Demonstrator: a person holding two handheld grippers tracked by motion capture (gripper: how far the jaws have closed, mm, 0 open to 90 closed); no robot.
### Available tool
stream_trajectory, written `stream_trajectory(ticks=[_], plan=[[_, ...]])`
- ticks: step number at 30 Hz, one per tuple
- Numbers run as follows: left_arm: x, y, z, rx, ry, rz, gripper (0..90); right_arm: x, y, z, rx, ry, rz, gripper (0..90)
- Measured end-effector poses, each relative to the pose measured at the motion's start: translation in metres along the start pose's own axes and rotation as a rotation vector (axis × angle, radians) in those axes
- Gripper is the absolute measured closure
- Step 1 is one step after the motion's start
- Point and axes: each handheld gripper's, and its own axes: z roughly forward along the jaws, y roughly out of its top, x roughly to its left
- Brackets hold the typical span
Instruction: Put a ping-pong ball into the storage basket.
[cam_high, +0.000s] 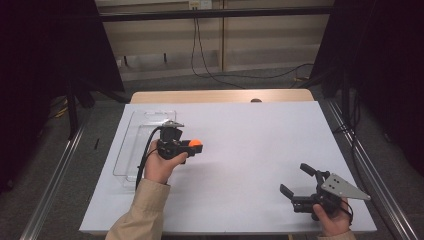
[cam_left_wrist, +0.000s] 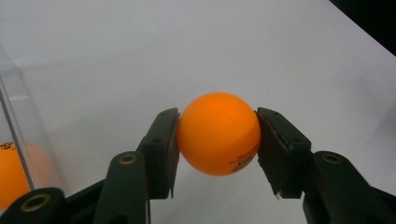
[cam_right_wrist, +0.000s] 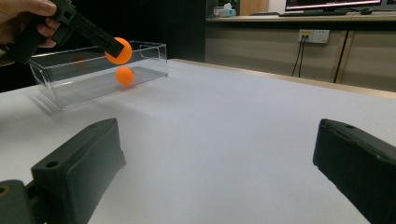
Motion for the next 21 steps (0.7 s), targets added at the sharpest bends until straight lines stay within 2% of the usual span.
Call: stream_trajectory(ticks=[21], plan=[[0.004, 0.002, -0.011, -0.008, 0.009, 0.001, 51.0, 0.001, 0.001, 0.000, -0.002, 0.001, -0.003, 0.8]])
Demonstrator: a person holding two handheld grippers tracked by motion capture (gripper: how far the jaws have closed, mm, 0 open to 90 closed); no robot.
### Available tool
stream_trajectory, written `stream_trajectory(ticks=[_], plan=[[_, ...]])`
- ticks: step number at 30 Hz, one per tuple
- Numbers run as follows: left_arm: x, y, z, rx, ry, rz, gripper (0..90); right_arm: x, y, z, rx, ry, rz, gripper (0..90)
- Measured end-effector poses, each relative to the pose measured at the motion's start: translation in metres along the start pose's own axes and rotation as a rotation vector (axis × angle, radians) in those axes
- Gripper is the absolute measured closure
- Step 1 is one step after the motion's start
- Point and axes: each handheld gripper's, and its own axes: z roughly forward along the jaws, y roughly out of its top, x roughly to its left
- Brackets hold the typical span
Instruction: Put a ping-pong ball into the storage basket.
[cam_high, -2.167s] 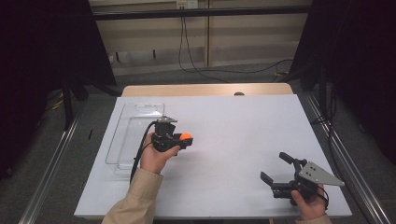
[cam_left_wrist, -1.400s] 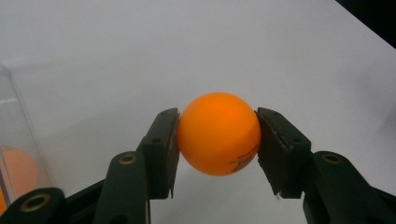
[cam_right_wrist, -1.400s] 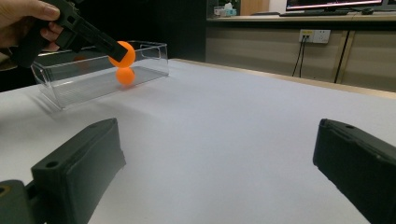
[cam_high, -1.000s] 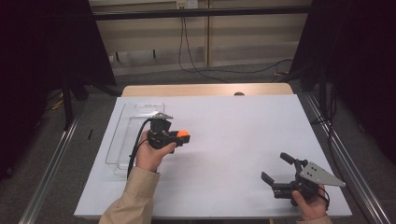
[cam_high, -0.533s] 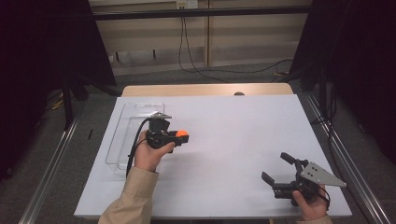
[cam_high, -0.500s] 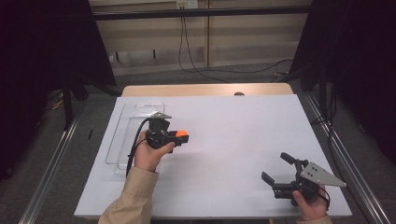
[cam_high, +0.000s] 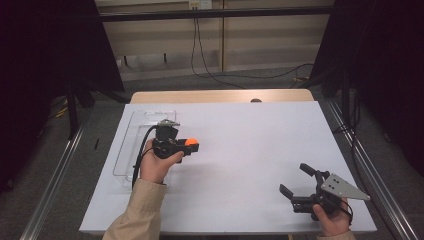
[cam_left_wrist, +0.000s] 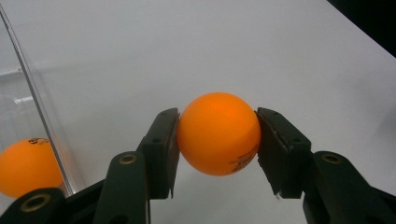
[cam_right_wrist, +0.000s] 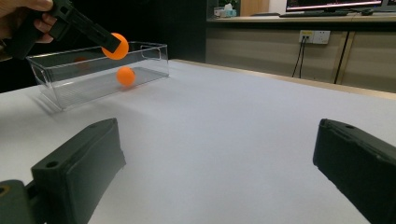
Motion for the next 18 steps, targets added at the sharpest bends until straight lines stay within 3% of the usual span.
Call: stream_trajectory(ticks=[18], plan=[[0.0046, 0.0012, -0.0049, 0.000, -0.008, -0.004, 51.0, -0.0003, -0.0002, 0.0001, -0.001, 0.002, 0.006, 0.8]])
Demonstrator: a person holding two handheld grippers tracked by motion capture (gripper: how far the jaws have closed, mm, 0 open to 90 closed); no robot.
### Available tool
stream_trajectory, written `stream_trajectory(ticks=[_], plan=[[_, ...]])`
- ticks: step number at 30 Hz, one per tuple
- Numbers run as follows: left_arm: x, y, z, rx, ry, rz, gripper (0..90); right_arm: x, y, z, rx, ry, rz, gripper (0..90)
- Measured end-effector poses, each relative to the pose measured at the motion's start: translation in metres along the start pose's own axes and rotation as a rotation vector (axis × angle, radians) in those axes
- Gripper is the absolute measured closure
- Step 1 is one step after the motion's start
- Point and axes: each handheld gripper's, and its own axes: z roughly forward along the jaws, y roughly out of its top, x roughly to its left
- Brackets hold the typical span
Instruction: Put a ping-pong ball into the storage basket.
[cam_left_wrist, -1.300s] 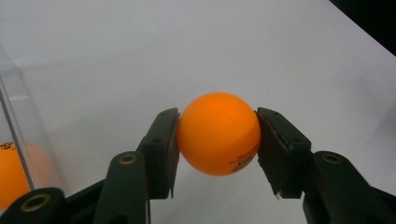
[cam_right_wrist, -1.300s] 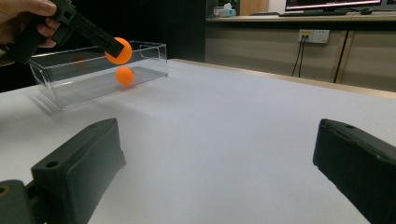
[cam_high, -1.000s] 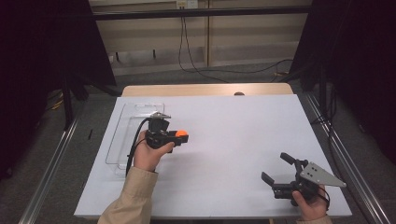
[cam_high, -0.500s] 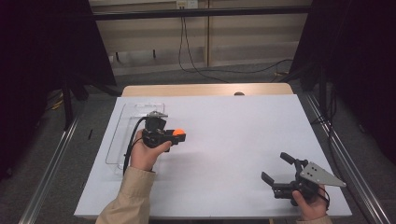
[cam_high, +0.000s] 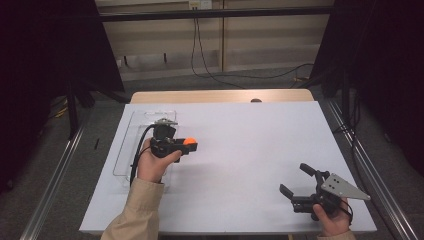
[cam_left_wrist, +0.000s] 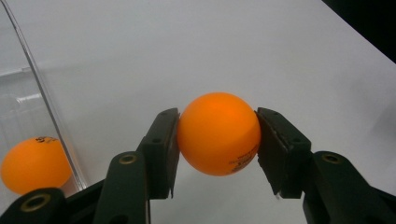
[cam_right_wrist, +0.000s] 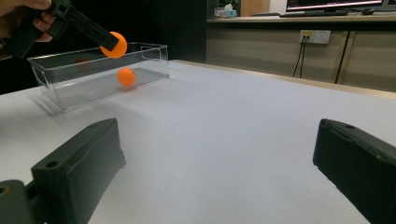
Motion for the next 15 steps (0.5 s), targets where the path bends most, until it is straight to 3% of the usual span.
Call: stream_trajectory(ticks=[15], plan=[[0.0030, 0.0012, -0.0045, -0.001, 0.002, 0.008, 51.0, 0.0003, -0.0001, 0.0007, 0.000, 0.002, 0.000, 0.8]])
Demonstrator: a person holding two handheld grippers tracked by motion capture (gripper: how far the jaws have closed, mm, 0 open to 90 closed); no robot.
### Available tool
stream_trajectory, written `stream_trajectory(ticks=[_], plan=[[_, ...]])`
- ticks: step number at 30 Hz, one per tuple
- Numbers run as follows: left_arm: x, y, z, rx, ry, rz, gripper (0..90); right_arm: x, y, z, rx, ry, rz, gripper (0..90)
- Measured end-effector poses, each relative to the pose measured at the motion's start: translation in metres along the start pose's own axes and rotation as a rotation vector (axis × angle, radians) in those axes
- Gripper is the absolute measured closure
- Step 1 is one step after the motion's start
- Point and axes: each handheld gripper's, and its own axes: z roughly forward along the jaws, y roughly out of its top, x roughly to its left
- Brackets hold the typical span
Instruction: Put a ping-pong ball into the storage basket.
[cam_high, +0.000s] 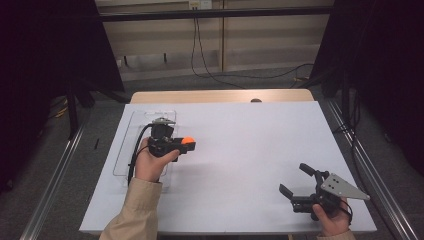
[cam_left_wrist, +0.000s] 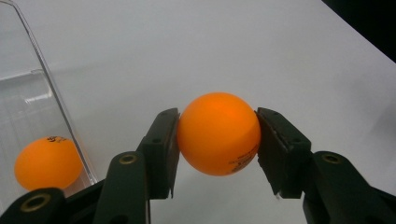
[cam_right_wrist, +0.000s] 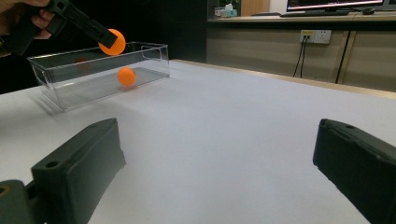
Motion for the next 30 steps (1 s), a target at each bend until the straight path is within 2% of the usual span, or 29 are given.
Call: stream_trajectory(ticks=[9, 11, 30], plan=[[0.0020, 0.0002, -0.0024, -0.001, 0.001, -0.014, 50.9, 0.0000, 0.0001, -0.0002, -0.001, 0.000, 0.001, 0.8], [0.0031, 0.0004, -0.0034, 0.000, 0.004, -0.005, 51.0, -0.0001, 0.0000, -0.0001, 0.000, 0.000, 0.000, 0.8], [0.0084, 0.0004, -0.0091, -0.004, 0.008, -0.010, 51.0, 0.0001, 0.0002, 0.0002, -0.001, 0.002, -0.001, 0.8]])
